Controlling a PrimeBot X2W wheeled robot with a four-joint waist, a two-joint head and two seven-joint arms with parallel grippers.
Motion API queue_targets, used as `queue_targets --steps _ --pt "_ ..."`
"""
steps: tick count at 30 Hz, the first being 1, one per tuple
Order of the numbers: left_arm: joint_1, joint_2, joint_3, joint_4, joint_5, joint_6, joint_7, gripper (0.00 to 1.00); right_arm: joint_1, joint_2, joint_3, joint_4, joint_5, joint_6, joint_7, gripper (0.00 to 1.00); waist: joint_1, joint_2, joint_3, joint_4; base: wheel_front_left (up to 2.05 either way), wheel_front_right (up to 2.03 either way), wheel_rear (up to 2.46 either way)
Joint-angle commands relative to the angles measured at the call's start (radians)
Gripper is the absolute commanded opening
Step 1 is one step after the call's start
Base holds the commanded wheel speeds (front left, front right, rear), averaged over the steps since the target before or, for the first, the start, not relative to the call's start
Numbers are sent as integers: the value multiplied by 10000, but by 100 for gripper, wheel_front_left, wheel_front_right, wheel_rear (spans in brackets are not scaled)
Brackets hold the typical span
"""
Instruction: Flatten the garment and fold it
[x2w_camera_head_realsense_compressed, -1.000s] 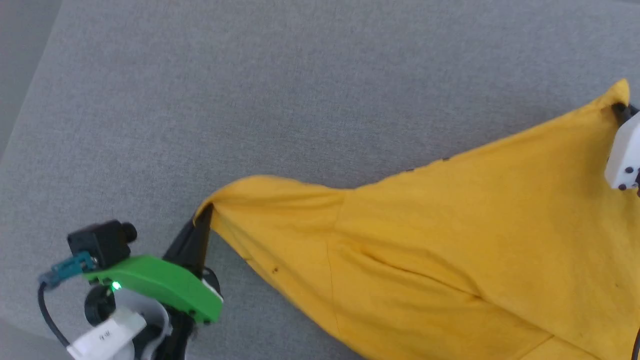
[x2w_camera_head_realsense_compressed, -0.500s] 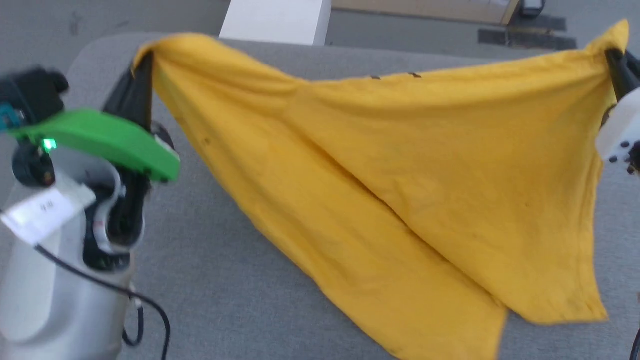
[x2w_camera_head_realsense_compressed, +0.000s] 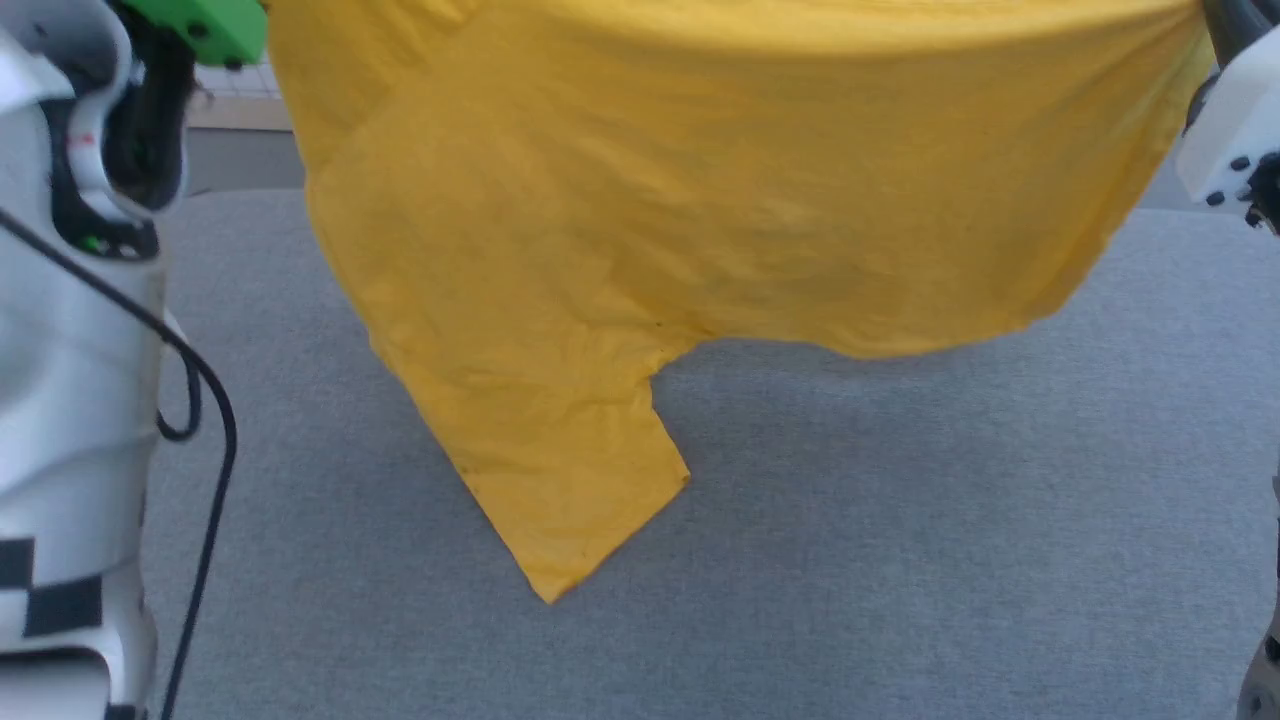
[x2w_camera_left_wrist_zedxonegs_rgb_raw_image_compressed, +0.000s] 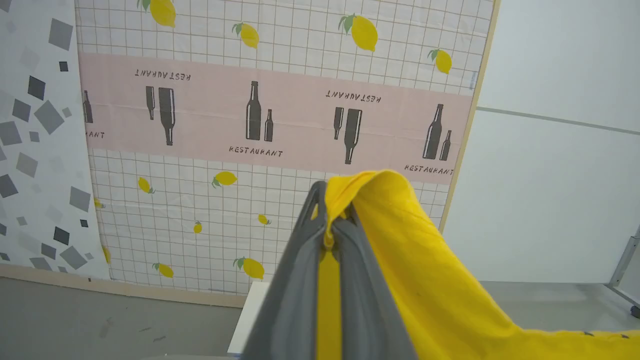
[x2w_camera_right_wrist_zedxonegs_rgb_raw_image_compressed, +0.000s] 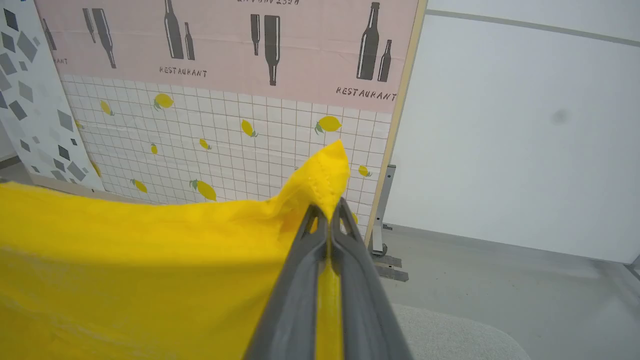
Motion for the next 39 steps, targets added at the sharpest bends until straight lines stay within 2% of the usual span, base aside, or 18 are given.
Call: queue_targets --steps 1,11,17,22,28,34,39 --pt "-402 109 -100 163 170 -87 150 0 -247 38 107 106 -32 -13 26 0 0 -1 -170 -239 0 0 0" --pt "-2652 260 -488 1085 322 -61 1608 0 -1608 164 708 637 3 -13 756 0 0 -1 300 -693 0 0 0" --pt "-3706 244 -706 1691 569 -94 1727 0 -2526 341 832 1195 -248 -13 1045 0 0 -1 1223 -958 0 0 0" --pt "-4787 19 -673 2102 836 -71 813 0 -3654 638 1027 1775 -698 -13 664 0 0 -1 2426 -1220 0 0 0" --pt "-6459 -182 -504 2789 1225 -108 -932 0 -5512 1073 872 2688 -1524 -13 -559 0 0 -1 3751 -1401 0 0 0" --pt "-7667 -92 -474 3607 1448 -491 -2253 0 -6883 1122 563 3583 -2370 -13 -1657 0 0 -1 4588 -1204 0 0 0" --pt "-8077 32 -494 4124 1488 -928 -3190 0 -7531 752 687 4063 -2949 -13 -2828 0 0 -1 5395 -889 0 0 0"
